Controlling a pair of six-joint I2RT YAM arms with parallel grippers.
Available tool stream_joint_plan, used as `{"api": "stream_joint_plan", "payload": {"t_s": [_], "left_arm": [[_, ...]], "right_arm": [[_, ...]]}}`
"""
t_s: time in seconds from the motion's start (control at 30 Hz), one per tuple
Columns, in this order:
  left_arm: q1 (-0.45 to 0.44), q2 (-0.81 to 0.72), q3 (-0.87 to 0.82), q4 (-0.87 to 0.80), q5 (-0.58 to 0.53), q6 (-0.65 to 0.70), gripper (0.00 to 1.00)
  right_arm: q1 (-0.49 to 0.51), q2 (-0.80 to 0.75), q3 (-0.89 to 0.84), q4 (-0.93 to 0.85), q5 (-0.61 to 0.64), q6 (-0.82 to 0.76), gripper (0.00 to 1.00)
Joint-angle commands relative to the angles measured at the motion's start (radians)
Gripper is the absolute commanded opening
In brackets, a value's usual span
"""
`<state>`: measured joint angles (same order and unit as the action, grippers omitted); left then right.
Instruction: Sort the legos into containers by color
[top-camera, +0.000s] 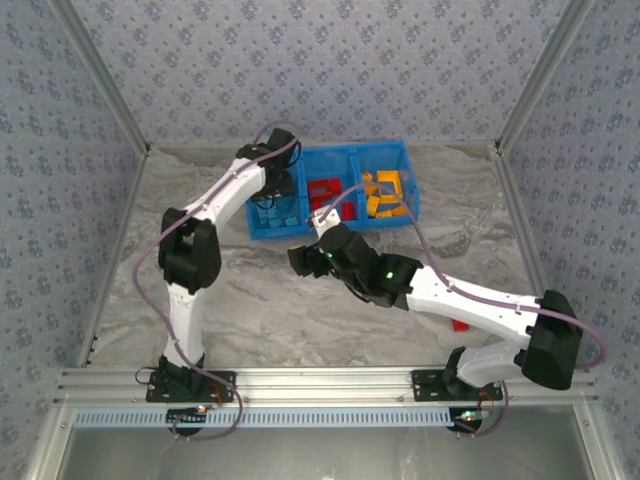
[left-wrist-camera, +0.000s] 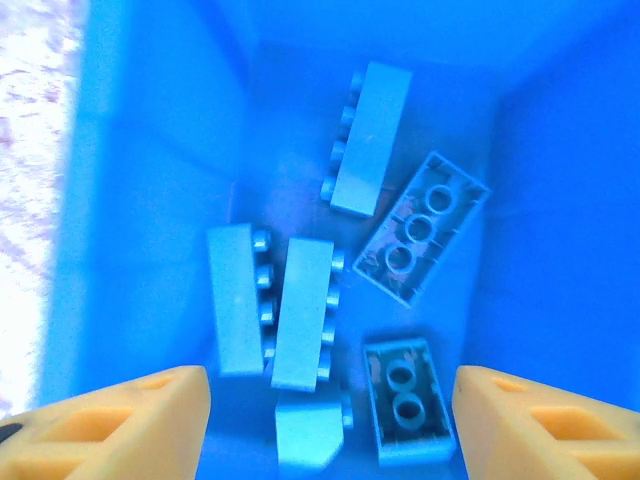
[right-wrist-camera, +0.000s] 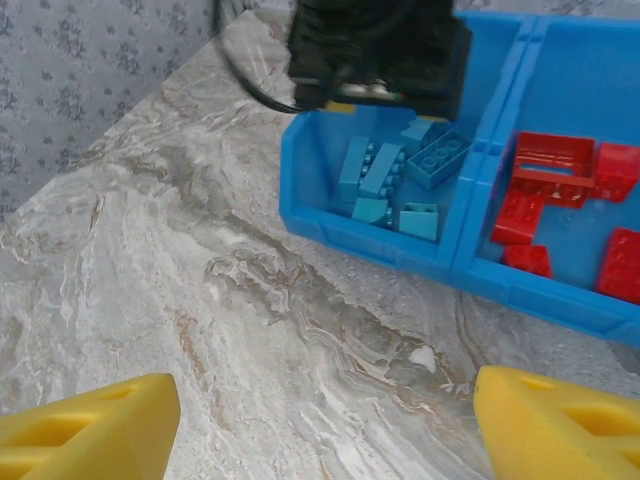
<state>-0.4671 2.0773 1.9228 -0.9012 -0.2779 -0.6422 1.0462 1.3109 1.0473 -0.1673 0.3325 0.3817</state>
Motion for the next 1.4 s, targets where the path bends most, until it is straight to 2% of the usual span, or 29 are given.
{"api": "stream_joint_plan", "payload": {"t_s": [0.0,0.03,0.07,0.1,0.17,0.2,0.3,0.4,0.47,0.5,0.57,0.63,0.73,0.77,0.8,0.9,0.97,1.13,1.27,1.33,1.37], "left_arm": [[-0.007,-0.199,-0.089,0.019,0.03,-0.015,0.68],[-0.005,-0.247,-0.138,0.042,0.047,-0.015,0.69],[-0.005,-0.314,-0.204,0.081,0.071,-0.015,0.79],[-0.005,-0.388,-0.287,0.134,0.1,-0.01,0.96],[-0.001,-0.525,-0.446,0.244,0.153,-0.002,0.98],[0.002,-0.598,-0.53,0.302,0.183,0.003,0.98],[0.011,-0.78,-0.717,0.385,0.181,0.008,0.98],[0.015,-0.932,-0.861,0.391,0.087,0.027,0.98],[0.016,-1.022,-0.935,0.358,-0.052,0.001,0.98],[0.016,-1.074,-0.973,0.322,-0.158,-0.043,0.98],[0.016,-1.181,-1.068,0.3,-0.352,-0.122,0.98],[0.02,-1.293,-1.184,0.311,-0.492,-0.165,0.98],[0.019,-1.428,-1.329,0.377,-0.514,-0.113,0.98],[0.019,-1.466,-1.366,0.389,-0.512,-0.093,0.98],[0.019,-1.493,-1.393,0.387,-0.519,-0.065,0.98],[0.021,-1.501,-1.42,0.341,-0.543,0.002,0.98],[0.021,-1.497,-1.423,0.351,-0.517,0.055,0.98],[0.021,-1.465,-1.383,0.378,-0.513,0.06,0.98],[-0.003,-1.352,-1.306,0.522,-0.302,0.226,0.98],[-0.044,-1.272,-1.222,0.495,-0.226,0.21,0.98],[-0.047,-1.246,-1.173,0.425,-0.254,0.135,0.98]], "right_arm": [[-0.029,-0.071,-0.013,-0.079,0.05,0.033,0.81],[-0.04,-0.087,-0.016,-0.106,0.053,0.044,0.82],[-0.059,-0.104,-0.015,-0.14,0.058,0.062,0.83],[-0.077,-0.125,-0.015,-0.181,0.07,0.08,0.86],[-0.101,-0.164,-0.018,-0.26,0.124,0.116,0.93],[-0.112,-0.185,-0.026,-0.298,0.174,0.137,1.0],[-0.177,-0.272,-0.061,-0.369,0.241,0.16,1.0],[-0.212,-0.377,-0.123,-0.418,0.405,0.186,1.0],[-0.262,-0.444,-0.162,-0.48,0.499,0.253,1.0],[-0.3,-0.482,-0.185,-0.488,0.527,0.28,1.0],[-0.368,-0.552,-0.257,-0.413,0.544,0.237,1.0],[-0.43,-0.63,-0.383,-0.239,0.54,0.093,1.0],[-0.501,-0.678,-0.546,-0.025,0.529,-0.071,1.0],[-0.515,-0.67,-0.571,-0.011,0.515,-0.1,1.0],[-0.53,-0.65,-0.573,-0.072,0.513,-0.066,1.0],[-0.593,-0.62,-0.567,-0.214,0.434,0.055,1.0],[-0.59,-0.631,-0.592,-0.245,0.444,0.107,1.0],[-0.6,-0.66,-0.609,-0.146,0.405,0.011,1.0],[-0.614,-0.664,-0.541,-0.2,0.38,-0.041,1.0],[-0.613,-0.694,-0.515,-0.236,0.379,-0.045,1.0],[-0.616,-0.704,-0.506,-0.27,0.401,-0.001,1.0]]}}
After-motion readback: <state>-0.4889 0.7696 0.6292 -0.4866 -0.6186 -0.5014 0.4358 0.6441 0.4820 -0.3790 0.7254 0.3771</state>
